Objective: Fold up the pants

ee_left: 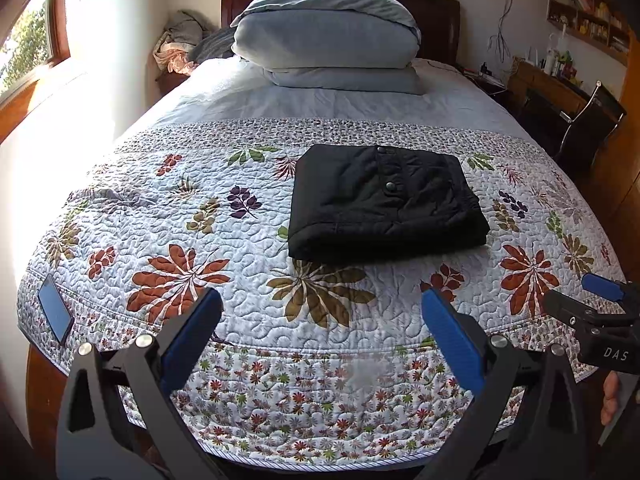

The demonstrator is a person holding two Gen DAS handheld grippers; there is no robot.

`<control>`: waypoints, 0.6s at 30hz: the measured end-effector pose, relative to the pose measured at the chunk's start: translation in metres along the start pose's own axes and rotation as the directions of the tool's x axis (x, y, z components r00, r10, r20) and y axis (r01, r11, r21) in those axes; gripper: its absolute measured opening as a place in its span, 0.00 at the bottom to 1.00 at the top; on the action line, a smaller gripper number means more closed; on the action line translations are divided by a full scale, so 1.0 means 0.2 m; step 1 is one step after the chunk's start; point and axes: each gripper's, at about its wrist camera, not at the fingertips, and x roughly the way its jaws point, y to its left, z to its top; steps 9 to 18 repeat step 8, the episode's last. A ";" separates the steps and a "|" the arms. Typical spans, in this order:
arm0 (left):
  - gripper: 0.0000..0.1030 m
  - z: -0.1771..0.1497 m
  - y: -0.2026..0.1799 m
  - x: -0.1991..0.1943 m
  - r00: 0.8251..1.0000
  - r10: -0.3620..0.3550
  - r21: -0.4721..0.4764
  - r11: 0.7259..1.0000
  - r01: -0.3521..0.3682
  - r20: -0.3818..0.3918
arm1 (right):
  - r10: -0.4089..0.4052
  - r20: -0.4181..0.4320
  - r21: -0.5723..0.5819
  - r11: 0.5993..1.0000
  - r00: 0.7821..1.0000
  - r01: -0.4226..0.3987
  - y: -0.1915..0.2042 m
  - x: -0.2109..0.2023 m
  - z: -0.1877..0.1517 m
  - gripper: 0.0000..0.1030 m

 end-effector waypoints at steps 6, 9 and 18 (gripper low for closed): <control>0.97 0.00 0.01 0.01 1.000 -0.021 -0.010 1.000 0.021 -0.021 | 0.005 0.005 0.006 1.000 1.000 -0.005 0.00 0.00 0.00 0.96; 0.97 0.00 0.01 0.01 0.999 -0.025 -0.010 1.000 0.024 -0.020 | 0.005 0.005 0.007 1.000 1.000 -0.005 0.01 0.00 0.00 0.96; 0.97 0.00 0.01 0.01 0.999 -0.025 -0.010 1.000 0.024 -0.020 | 0.005 0.005 0.007 1.000 1.000 -0.005 0.01 0.00 0.00 0.96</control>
